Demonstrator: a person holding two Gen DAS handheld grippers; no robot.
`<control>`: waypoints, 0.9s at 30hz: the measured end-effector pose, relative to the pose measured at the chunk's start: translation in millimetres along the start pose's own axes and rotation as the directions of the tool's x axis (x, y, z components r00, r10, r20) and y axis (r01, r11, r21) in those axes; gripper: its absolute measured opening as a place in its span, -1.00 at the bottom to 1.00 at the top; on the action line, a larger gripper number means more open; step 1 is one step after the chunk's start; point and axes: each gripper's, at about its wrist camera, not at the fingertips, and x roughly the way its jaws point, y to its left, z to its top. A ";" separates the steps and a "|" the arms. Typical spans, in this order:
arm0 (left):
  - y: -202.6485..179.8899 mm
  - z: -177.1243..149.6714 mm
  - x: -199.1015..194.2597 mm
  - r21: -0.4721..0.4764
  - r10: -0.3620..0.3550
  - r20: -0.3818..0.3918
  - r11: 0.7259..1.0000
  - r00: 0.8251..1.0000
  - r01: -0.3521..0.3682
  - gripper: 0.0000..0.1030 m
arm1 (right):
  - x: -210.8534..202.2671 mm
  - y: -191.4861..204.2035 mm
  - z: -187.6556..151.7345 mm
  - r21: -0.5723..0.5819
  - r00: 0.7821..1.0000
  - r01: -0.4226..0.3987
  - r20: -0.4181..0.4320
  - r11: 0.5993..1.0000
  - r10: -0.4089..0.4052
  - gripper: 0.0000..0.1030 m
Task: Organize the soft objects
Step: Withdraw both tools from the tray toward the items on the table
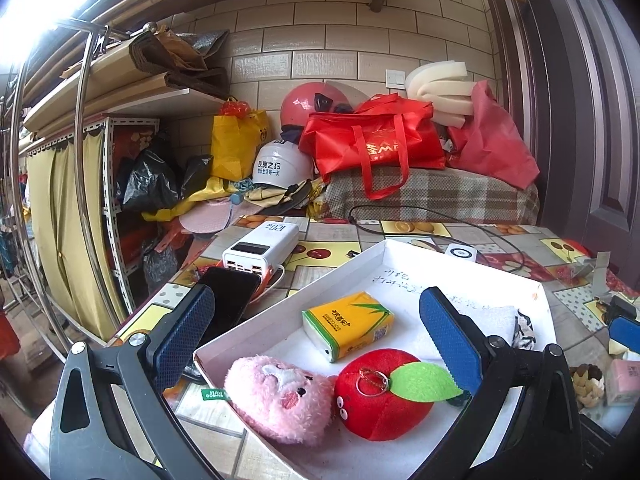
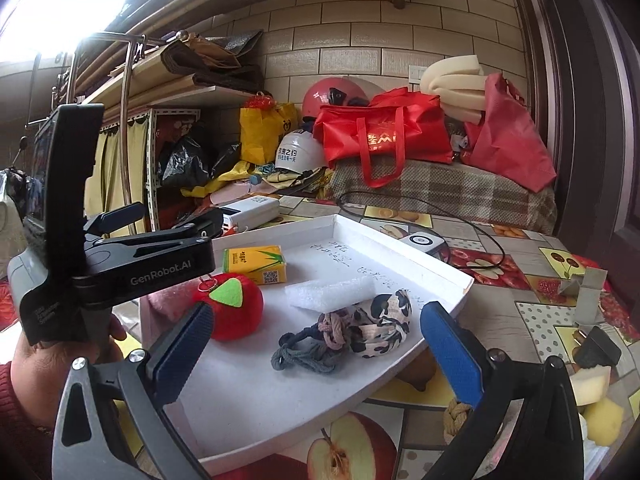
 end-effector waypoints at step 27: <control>-224.4 -39.3 -74.8 0.260 -0.574 -0.349 0.700 0.741 0.665 0.99 | -96.5 -240.9 -71.0 0.223 0.946 0.237 -0.275 0.945 -0.172 1.00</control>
